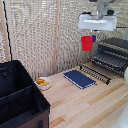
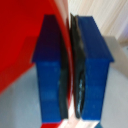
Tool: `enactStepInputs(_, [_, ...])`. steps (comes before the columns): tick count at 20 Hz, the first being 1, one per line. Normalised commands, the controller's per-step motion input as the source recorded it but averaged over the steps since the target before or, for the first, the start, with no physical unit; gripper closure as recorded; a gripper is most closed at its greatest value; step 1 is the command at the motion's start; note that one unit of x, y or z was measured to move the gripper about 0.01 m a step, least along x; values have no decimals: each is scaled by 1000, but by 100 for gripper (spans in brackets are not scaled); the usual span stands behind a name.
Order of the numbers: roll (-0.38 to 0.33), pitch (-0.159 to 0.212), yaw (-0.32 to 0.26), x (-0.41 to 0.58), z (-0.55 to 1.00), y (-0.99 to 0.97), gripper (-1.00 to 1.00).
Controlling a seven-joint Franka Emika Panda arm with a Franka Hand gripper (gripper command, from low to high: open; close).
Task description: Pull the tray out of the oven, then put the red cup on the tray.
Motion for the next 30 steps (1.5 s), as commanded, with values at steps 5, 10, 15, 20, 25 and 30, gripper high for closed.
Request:
enactStepInputs(5, [0, 1, -17, 190, -5, -1000, 100])
enactStepInputs(10, [0, 0, -2, 275, 0, -1000, 100])
enactStepInputs(15, [0, 0, -1, 299, 0, -1000, 100])
enactStepInputs(20, [-6, 0, -32, 252, -9, -993, 100])
enactStepInputs(25, [-22, -7, -134, 131, -139, -787, 100])
enactStepInputs(30, [-15, -8, -231, 79, -163, -545, 100])
